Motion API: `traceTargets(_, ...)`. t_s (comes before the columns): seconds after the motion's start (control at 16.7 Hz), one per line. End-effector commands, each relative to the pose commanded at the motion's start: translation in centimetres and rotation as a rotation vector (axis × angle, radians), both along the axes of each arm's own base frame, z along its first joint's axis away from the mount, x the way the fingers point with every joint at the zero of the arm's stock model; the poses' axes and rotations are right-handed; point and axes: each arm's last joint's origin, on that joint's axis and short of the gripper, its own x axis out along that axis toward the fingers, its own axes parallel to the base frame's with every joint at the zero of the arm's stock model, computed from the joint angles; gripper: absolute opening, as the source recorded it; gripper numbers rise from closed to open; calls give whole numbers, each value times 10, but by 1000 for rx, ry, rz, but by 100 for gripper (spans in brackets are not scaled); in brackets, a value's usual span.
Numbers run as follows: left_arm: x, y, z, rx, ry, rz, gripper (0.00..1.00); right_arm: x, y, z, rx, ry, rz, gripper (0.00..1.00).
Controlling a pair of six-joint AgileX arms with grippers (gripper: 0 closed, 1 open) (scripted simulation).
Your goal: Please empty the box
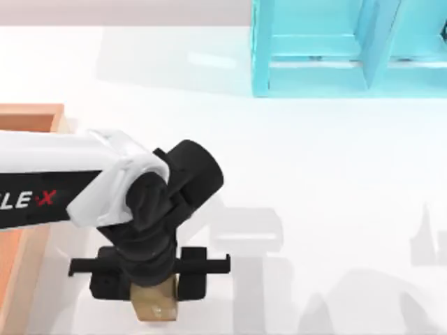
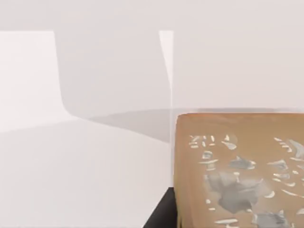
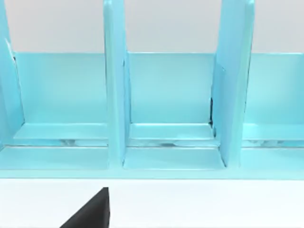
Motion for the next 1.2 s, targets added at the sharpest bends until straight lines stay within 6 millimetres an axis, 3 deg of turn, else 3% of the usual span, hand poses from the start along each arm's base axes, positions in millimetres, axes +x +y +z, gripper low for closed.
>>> traceTargets(0.72, 0, 0, 0, 0, 0, 0, 98, 0, 0, 0, 0, 0, 0, 100)
traceTargets(1.2, 0, 0, 0, 0, 0, 0, 100, 0, 0, 0, 0, 0, 0, 100)
